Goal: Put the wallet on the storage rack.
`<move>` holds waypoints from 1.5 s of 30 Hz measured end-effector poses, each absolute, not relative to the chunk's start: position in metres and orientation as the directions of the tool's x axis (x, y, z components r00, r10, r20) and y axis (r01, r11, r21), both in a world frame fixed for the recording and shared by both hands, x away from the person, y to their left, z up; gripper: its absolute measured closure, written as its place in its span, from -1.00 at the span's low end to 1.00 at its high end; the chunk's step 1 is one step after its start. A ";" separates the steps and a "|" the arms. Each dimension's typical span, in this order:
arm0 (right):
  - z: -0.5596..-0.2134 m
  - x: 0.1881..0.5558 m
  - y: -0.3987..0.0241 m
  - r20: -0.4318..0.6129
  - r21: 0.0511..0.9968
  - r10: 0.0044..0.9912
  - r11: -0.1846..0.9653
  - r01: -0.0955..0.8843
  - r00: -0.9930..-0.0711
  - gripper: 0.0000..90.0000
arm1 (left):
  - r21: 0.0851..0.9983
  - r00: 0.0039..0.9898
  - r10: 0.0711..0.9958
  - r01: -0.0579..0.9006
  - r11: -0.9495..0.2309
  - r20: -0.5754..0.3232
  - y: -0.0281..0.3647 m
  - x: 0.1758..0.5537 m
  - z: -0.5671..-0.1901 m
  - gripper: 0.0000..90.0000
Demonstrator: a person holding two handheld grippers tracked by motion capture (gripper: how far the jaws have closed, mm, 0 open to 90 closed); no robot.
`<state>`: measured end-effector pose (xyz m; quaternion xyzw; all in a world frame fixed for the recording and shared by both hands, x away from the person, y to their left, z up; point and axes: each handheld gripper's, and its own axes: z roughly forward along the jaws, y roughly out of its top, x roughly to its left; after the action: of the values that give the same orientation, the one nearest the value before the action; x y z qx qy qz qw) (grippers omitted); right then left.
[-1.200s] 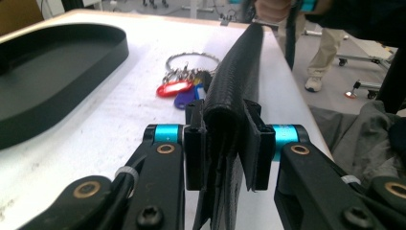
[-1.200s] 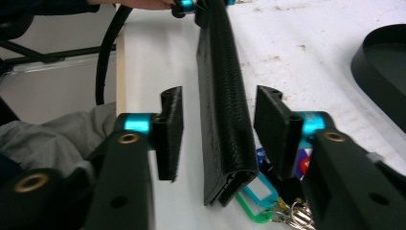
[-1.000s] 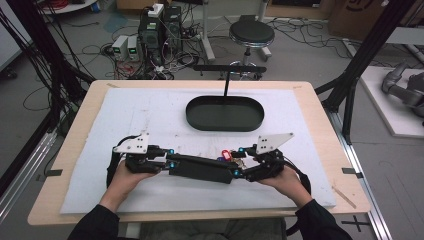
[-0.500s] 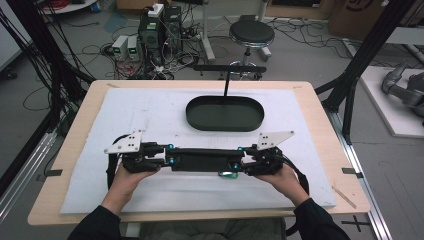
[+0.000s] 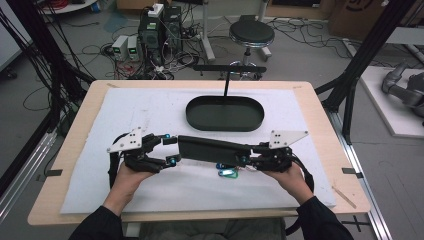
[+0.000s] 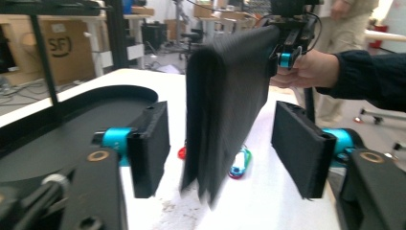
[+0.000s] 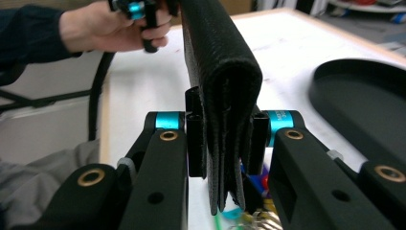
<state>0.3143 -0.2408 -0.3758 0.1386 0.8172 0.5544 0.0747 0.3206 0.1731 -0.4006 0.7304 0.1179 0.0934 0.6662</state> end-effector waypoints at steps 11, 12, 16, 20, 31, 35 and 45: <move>-0.362 0.338 -0.271 0.010 0.940 0.434 0.302 0.156 -0.901 0.71 | 0.995 0.925 0.379 0.048 -0.082 -0.014 0.184 0.313 -0.399 -0.36; -0.360 0.342 -0.274 0.005 0.940 0.445 0.303 0.156 -0.896 0.71 | 0.995 0.924 0.382 0.044 -0.089 -0.007 0.186 0.312 -0.399 -0.37; -0.353 0.355 -0.282 -0.013 0.936 0.491 0.312 0.162 -0.871 0.71 | 0.995 0.910 0.415 0.049 -0.091 -0.007 0.193 0.306 -0.398 -0.38; -0.347 0.372 -0.283 -0.036 0.929 0.518 0.333 0.163 -0.854 0.71 | 0.993 0.896 0.443 0.061 -0.102 -0.010 0.200 0.301 -0.400 -0.38; -0.356 0.416 -0.267 -0.033 0.916 0.564 0.348 0.202 -0.825 0.71 | 0.989 0.862 0.507 0.064 -0.130 0.011 0.211 0.289 -0.410 -0.38; -0.365 0.433 -0.259 -0.030 0.909 0.579 0.355 0.218 -0.815 0.71 | 0.989 0.857 0.515 0.065 -0.135 0.014 0.211 0.289 -0.412 -0.38; -0.395 0.464 -0.241 -0.002 0.891 0.608 0.361 0.274 -0.794 0.71 | 0.987 0.859 0.511 0.053 -0.149 0.031 0.210 0.288 -0.413 -0.38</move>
<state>0.4637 -0.2411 -0.3951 0.2730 0.8077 0.4948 0.1684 0.2876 0.2096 -0.4133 0.7354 0.1918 0.1836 0.6235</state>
